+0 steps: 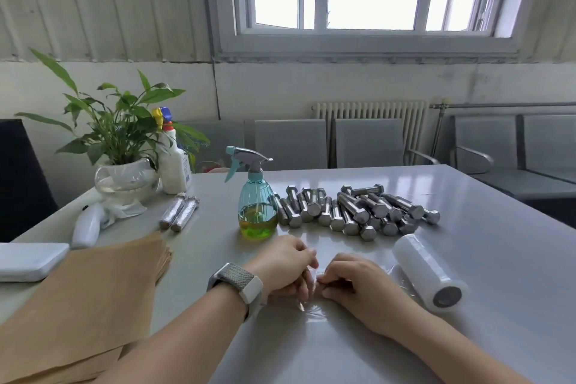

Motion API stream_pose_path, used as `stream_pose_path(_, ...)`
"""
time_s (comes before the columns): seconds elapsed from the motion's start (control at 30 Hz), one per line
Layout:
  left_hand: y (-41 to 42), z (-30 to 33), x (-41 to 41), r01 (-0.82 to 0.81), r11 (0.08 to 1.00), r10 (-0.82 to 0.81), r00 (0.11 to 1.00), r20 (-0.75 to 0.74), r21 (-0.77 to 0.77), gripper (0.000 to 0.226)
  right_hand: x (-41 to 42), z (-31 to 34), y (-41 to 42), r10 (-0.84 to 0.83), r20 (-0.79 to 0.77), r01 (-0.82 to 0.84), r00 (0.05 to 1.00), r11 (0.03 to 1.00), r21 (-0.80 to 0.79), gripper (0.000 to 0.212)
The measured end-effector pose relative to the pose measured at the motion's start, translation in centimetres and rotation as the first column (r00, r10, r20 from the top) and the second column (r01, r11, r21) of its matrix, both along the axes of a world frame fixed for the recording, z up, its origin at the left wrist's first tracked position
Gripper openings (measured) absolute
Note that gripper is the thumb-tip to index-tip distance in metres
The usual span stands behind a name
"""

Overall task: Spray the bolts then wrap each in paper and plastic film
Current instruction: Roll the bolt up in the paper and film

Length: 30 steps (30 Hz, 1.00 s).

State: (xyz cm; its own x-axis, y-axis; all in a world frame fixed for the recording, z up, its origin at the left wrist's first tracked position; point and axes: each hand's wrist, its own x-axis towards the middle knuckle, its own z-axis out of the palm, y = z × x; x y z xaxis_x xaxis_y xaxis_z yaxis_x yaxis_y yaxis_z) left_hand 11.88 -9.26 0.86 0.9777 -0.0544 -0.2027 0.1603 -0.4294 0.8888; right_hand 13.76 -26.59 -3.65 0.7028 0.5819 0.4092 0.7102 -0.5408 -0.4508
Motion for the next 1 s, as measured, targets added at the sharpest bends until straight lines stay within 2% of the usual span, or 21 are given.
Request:
stream_pose_path(0.2, 0.2, -0.6, 0.0, 0.051, 0.998, -0.053, 0.997, 0.05, 0.03, 0.028, 0.0, -0.1, 0.1, -0.027, 0.011, 0.027, 1.0, 1.0, -0.012, 0.011)
stream_pose_path(0.43, 1.0, -2.1, 0.5, 0.168, 0.961, -0.2, 0.971, 0.133, 0.22, 0.044, -0.3, 0.0, -0.1, -0.043, -0.06, 0.044, 0.997, 0.999, 0.023, 0.032)
stream_pose_path(0.6, 0.8, -2.1, 0.6, 0.197, 0.932, -0.239, 0.965, 0.109, 0.303, 0.058, -0.3, 0.3, -0.1, -0.006, -0.024, 0.005, 1.0, 0.998, -0.056, 0.024)
stream_pose_path(0.77, 0.1, -1.7, 0.7, 0.205, 0.843, -0.295, 0.949, 0.108, 0.498, 0.073, -0.3, 0.6, 0.0, 0.016, -0.051, -0.019, 0.999, 0.997, -0.068, 0.028)
stream_pose_path(0.87, -0.1, -1.5, 0.6, 0.214, 0.794, -0.332, 0.937, 0.111, 0.569, 0.078, -0.2, 0.8, 0.4, -0.009, -0.072, 0.007, 0.997, 0.999, -0.036, 0.024)
stream_pose_path(1.0, -0.1, -1.5, 0.6, 0.216, 0.763, -0.348, 0.932, 0.105, 0.609, 0.092, -0.2, 0.9, 1.3, -0.051, 0.002, 0.051, 0.999, 0.995, -0.083, 0.015)
